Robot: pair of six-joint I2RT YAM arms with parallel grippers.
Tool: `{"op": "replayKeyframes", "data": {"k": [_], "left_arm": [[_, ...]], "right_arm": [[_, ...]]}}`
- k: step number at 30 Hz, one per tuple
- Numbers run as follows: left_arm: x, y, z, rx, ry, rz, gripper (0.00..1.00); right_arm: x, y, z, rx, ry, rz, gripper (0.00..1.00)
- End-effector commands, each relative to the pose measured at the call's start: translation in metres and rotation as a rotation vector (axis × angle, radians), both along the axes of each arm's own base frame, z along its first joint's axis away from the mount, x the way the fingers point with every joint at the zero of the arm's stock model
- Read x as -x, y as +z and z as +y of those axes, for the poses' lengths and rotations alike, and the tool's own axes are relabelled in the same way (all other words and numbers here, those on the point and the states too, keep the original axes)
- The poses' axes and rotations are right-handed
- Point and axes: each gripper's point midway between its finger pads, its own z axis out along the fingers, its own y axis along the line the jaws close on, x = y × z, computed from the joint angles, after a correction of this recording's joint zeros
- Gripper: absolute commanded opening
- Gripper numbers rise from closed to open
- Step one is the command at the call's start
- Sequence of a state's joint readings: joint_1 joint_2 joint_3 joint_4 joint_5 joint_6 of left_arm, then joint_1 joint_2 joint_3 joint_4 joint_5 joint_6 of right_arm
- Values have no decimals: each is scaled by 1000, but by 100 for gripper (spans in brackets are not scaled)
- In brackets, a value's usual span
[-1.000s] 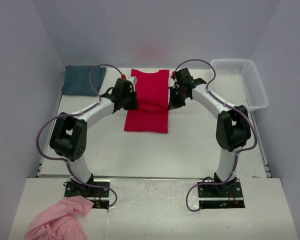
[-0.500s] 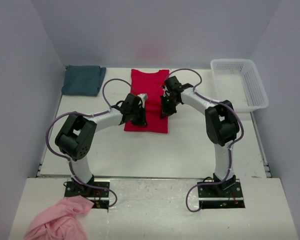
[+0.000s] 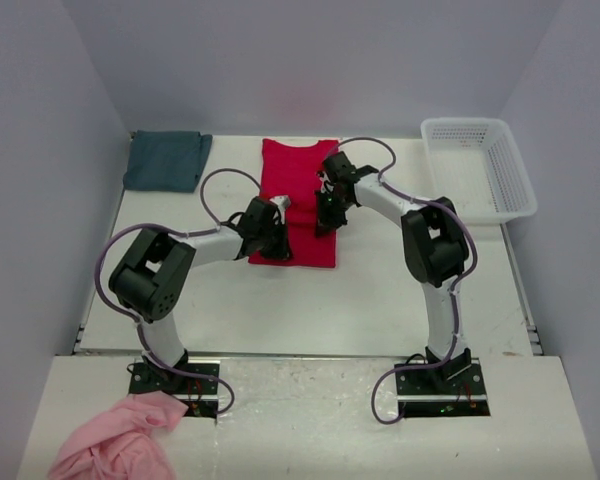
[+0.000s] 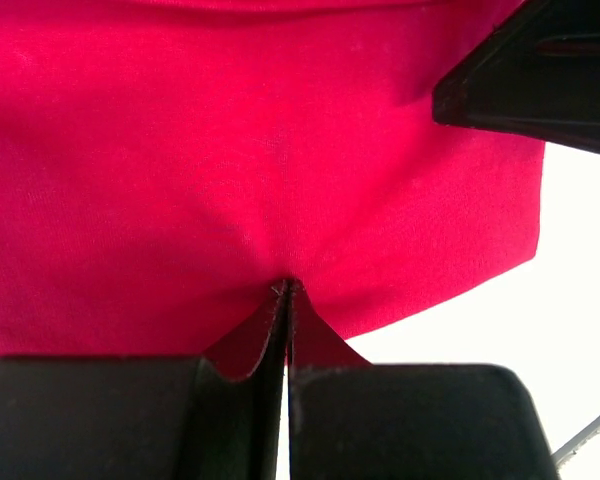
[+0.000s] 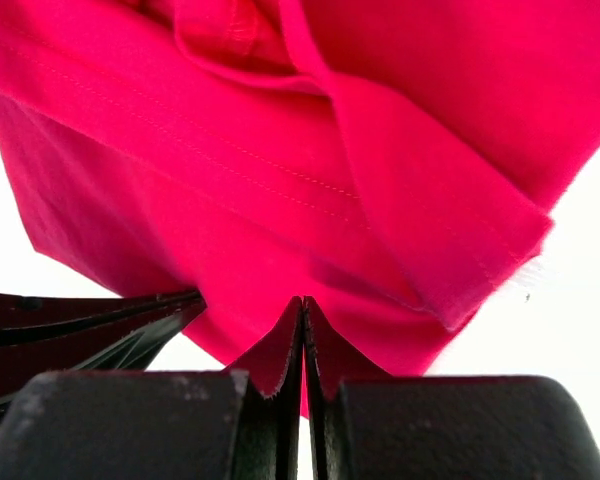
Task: Fold and stack the t-shirts
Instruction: Fold the folded rectangular tshirt in 1/3 of the way
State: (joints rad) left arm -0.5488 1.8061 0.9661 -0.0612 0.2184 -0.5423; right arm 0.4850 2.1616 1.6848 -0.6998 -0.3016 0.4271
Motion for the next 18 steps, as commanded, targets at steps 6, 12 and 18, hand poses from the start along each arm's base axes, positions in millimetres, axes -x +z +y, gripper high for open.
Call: {"op": "replayKeyframes", "data": {"k": [6,12,18], "left_arm": [[35,-17,1,-16,-32,74,0],[52,-20,-1,-12,-44,88,0],[78,-22,-2,-8,-61,102,0]], "right_arm": [[9,-1,13,25,14,-8,0],[-3,-8,15,58,-12,7,0],[-32,-1,18,86,-30,-25,0]]}}
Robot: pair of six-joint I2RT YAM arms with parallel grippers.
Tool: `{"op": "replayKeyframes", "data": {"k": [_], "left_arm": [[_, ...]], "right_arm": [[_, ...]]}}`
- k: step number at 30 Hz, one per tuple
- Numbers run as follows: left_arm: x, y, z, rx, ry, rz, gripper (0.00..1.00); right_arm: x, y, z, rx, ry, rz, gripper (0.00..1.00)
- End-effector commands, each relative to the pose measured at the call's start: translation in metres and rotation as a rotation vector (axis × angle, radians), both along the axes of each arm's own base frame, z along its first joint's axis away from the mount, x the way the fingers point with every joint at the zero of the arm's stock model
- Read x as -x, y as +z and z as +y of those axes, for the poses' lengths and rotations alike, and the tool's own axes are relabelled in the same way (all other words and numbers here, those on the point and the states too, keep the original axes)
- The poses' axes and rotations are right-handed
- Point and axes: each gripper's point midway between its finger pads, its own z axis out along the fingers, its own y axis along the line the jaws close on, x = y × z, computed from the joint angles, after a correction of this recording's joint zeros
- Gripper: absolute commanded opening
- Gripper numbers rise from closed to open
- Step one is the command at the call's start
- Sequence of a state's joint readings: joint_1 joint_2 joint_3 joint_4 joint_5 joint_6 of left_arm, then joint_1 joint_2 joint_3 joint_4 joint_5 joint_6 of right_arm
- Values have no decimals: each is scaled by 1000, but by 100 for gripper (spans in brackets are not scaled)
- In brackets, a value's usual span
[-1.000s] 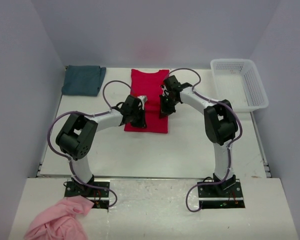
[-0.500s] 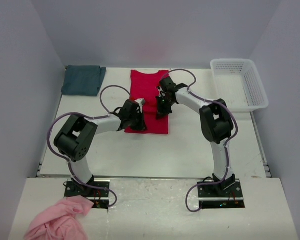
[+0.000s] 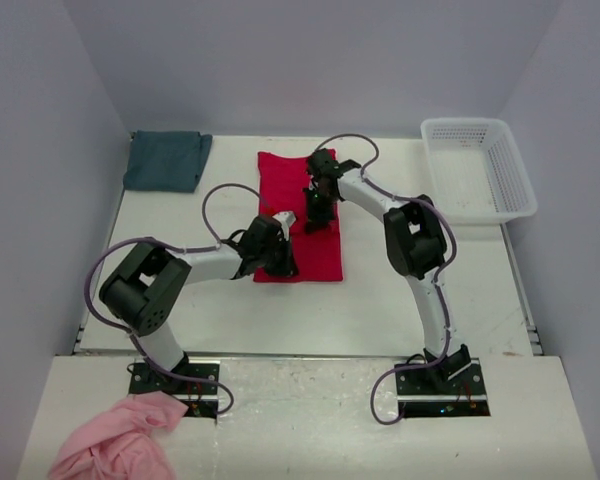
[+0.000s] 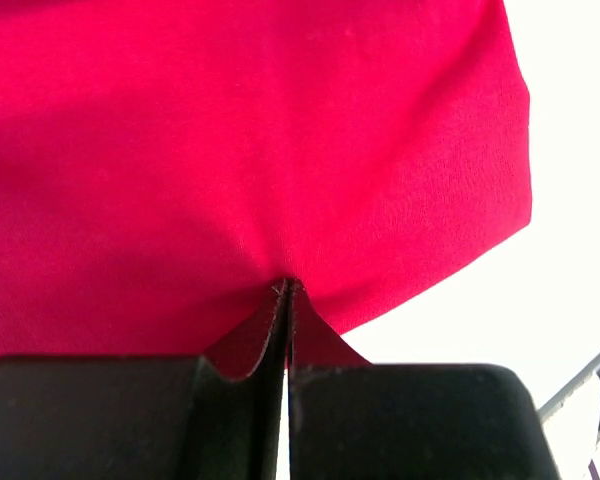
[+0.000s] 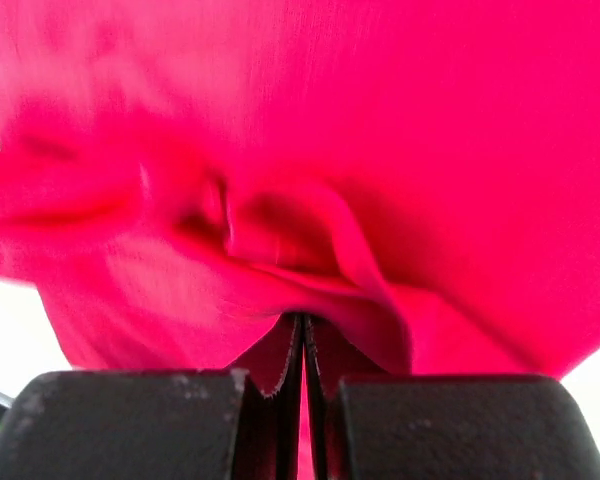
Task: Fold and stack the t-shirts
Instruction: Fold the folded rectangular tshirt in 1/3 of the way
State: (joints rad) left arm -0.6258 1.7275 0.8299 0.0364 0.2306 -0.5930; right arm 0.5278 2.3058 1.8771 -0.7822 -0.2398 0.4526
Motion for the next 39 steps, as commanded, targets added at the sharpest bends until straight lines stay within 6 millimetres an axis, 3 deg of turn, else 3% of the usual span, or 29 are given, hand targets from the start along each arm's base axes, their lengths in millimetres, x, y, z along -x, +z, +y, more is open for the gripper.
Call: {"op": "replayKeyframes", "data": {"k": [1,3,4,6,8,9,10,11,12,13,14,15,17,18,19,20,21,25,26,28,35,39], "left_arm": [[43,-21,12,-61,-24,104,0],[52,-24,14,-65,-24,115,0],[57,-26,14,-67,-28,120,0],[66,-29,18,-74,-26,131,0],[69,-31,20,-83,-23,130,0],[69,-29,19,-82,-24,124,0],[67,-27,18,-81,-25,118,0],[65,-26,19,-87,-21,110,0],[63,-22,19,-89,-16,96,0],[59,-18,19,-91,-9,82,0],[53,-12,18,-98,3,58,0],[49,-4,16,-98,8,32,0],[36,12,16,-125,33,-22,0],[31,23,14,-128,44,-55,0],[24,37,11,-127,51,-84,0],[13,50,14,-139,84,-132,0],[7,60,15,-146,101,-157,0],[-24,105,22,-223,182,-251,0],[-32,101,26,-276,205,-253,0],[-45,112,28,-318,234,-271,0],[-75,71,36,-348,234,-176,0],[-83,62,45,-358,236,-166,0]], "right_arm": [[-30,20,1,13,-32,-62,0],[-41,25,-1,10,-35,-59,0],[-59,36,4,-12,-40,-100,0],[-77,50,-3,-19,-57,-132,0],[-98,90,-3,-72,-62,-223,0],[-100,101,-4,-90,-61,-240,0],[-100,131,-7,-117,-64,-292,0],[-94,141,-9,-121,-48,-308,0],[-80,131,-14,-102,-40,-267,0],[-74,138,-18,-93,-43,-282,0],[-62,168,-24,-103,-47,-335,0],[-41,143,-33,-60,-43,-275,0],[-25,148,-40,-60,-52,-298,0],[-2,147,-49,-55,-53,-282,0],[4,148,-51,-67,-53,-292,0],[15,162,-55,-95,-63,-312,0],[33,139,-60,-84,-59,-259,0],[68,116,-55,-129,-19,-221,0],[74,112,-52,-144,-10,-207,0],[86,96,-49,-146,10,-170,0],[104,68,-33,-175,45,-98,0],[111,50,-31,-165,53,-59,0]]}}
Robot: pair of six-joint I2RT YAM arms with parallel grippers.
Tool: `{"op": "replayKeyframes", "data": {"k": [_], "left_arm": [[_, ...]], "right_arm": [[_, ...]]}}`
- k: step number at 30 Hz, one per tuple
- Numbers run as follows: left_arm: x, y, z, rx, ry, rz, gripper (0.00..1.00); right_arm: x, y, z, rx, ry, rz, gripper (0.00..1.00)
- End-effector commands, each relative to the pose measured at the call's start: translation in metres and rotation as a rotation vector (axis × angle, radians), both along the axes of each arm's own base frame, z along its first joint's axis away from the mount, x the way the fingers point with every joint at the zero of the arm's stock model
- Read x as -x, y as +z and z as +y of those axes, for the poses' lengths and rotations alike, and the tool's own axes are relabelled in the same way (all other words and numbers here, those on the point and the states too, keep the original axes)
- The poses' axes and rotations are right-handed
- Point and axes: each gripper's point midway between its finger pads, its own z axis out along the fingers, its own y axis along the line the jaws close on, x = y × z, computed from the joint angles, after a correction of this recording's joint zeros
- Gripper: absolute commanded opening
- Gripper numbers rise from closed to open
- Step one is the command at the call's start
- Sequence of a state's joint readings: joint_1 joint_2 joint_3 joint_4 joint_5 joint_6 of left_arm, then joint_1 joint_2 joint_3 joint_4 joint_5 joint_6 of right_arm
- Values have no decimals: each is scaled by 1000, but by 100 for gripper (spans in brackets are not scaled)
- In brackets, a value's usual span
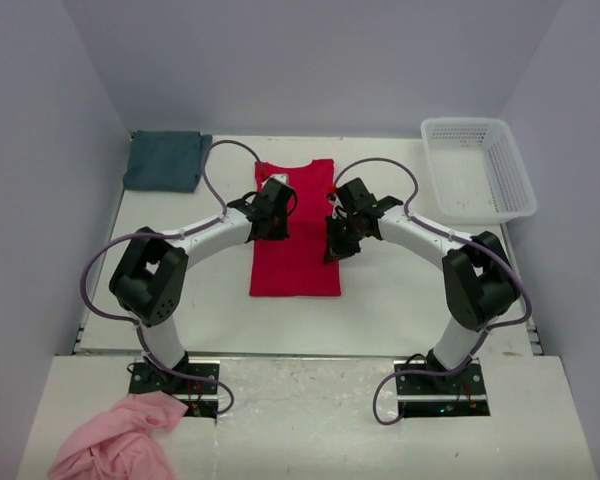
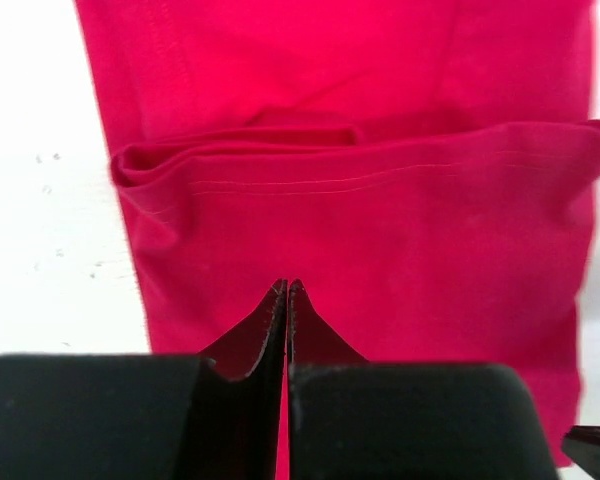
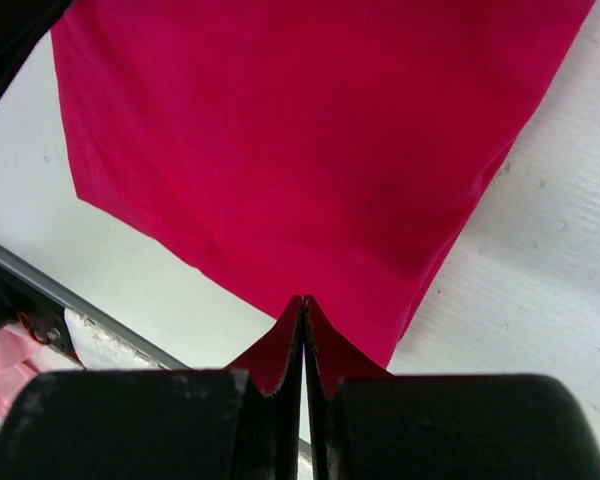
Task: Fold and stack the t-shirts
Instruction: Fold the folded rectangular tshirt in 1/3 of the way
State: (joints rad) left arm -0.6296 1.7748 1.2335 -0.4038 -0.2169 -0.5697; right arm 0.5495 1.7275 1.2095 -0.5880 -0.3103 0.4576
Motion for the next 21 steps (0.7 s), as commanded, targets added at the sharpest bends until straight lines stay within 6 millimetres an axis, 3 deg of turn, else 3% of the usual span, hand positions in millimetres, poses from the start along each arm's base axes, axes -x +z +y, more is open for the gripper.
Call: {"op": "replayKeyframes", "data": {"k": [1,12,21], "left_arm": [[-5,3,9,-17,-15,-10,0],[-27,-6,35,-6,27,-3,0],[-45,-49,49,-27,64,60,0]], "right_arm": [[-1,-6,13,-53,10,2,0],[26,-44,13,-26,8,97,0],[43,-70,-2,27,-39,153,0]]}}
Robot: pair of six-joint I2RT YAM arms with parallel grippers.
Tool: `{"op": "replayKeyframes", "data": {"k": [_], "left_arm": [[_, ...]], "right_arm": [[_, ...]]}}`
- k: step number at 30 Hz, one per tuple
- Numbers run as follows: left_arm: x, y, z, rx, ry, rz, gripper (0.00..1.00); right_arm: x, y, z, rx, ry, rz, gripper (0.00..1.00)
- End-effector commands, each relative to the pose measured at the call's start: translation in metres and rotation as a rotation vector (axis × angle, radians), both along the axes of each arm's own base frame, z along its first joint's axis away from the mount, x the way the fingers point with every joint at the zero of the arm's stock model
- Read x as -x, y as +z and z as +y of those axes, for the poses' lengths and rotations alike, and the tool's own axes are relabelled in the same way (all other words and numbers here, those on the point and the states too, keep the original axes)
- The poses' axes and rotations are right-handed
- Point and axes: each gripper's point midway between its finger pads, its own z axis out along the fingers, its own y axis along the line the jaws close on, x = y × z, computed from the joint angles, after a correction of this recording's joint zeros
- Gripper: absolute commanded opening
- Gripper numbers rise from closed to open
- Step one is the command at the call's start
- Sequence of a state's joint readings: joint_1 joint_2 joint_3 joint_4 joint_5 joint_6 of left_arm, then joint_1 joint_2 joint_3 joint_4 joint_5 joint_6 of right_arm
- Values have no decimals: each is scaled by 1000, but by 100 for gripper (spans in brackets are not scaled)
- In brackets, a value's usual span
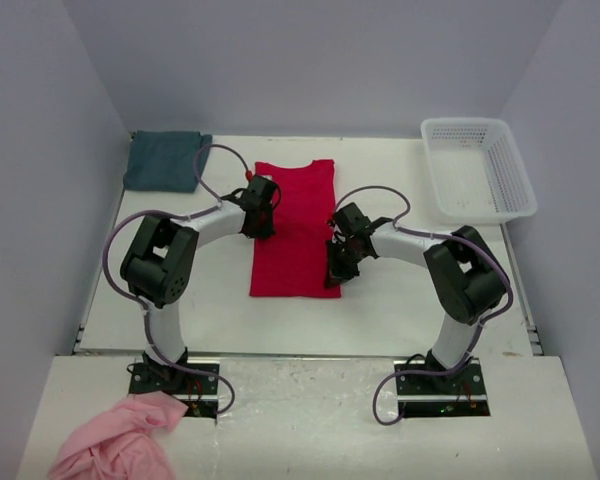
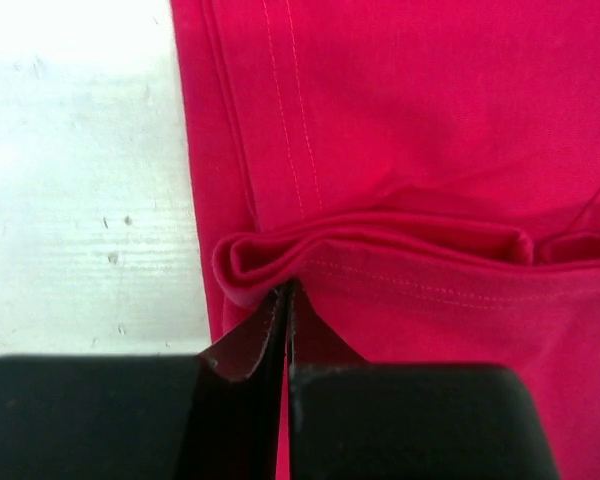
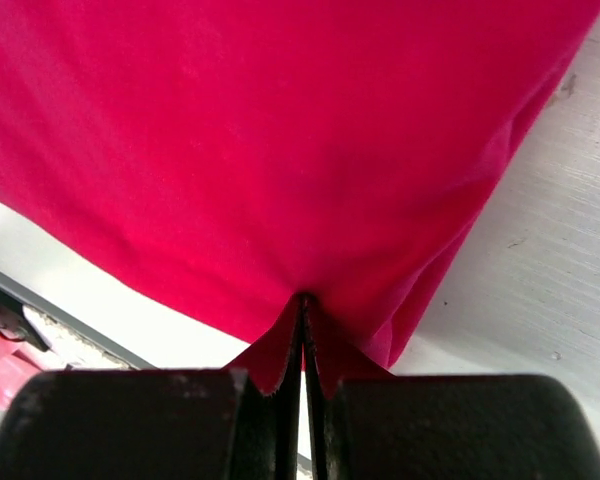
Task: Fold and stack the t-shirts
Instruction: Fold the folded rectangular tshirt in 1/3 of the way
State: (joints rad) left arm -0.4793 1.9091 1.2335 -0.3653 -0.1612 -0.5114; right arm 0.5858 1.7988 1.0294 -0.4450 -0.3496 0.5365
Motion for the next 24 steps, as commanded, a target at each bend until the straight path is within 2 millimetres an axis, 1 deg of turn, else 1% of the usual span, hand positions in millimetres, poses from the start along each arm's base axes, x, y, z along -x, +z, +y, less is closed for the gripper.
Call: {"op": "replayKeyframes", "data": {"k": [1,2,4,6,7,8,9,10,11,12,13,14,15,17,18,19,20,21,22,23,24], "left_arm": [[-19,-4,4,9,4,-30,0],[-20,-6,7,6,8,-30,0],[-22,-9,15,-15,26,-32,0],[-21,-6,23,-48,37,-35,0],[-25,3,27,-64,48,-62,0],[-24,7,31,-78,55,-64,0],[-26,22,32,-73,62,-95,0],[-25,29,30,-62,58,-110,0],[-24,38,30,-50,57,-129,0],[-25,60,30,-24,62,-176,0],[-24,71,29,-10,60,-200,0],[-21,78,30,0,59,-214,0],[-19,100,32,17,67,-260,0],[-11,112,38,24,85,-282,0],[-7,127,43,32,105,-312,0],[-3,131,45,37,121,-312,0],[5,128,48,41,137,-295,1],[9,136,50,57,150,-311,2],[14,133,51,66,155,-301,5],[23,124,52,73,161,-278,5],[28,125,48,105,148,-273,6]], "right_arm": [[4,-6,-3,13,-19,0,0],[7,-9,-6,24,-19,8,0],[8,-12,-10,43,-20,1,0],[8,-13,-13,56,-23,1,0],[8,-14,-14,62,-23,-3,0],[8,-11,-13,56,-18,-9,0],[7,-8,-13,53,-5,-24,0],[2,-6,-15,70,-7,-51,0],[0,4,-14,67,1,-85,0],[-3,9,-14,69,13,-109,0],[-5,16,-14,70,17,-131,0],[-9,29,-14,59,16,-163,0],[-9,36,-13,50,24,-179,0],[-12,50,-14,48,19,-208,0],[-10,58,-16,41,20,-217,0],[-9,63,-16,38,21,-222,0],[-7,65,-18,39,20,-221,0],[-5,72,-18,26,24,-231,2],[0,70,-19,20,32,-222,13],[6,72,-18,-2,46,-208,19],[11,75,-16,-26,59,-207,27]]}}
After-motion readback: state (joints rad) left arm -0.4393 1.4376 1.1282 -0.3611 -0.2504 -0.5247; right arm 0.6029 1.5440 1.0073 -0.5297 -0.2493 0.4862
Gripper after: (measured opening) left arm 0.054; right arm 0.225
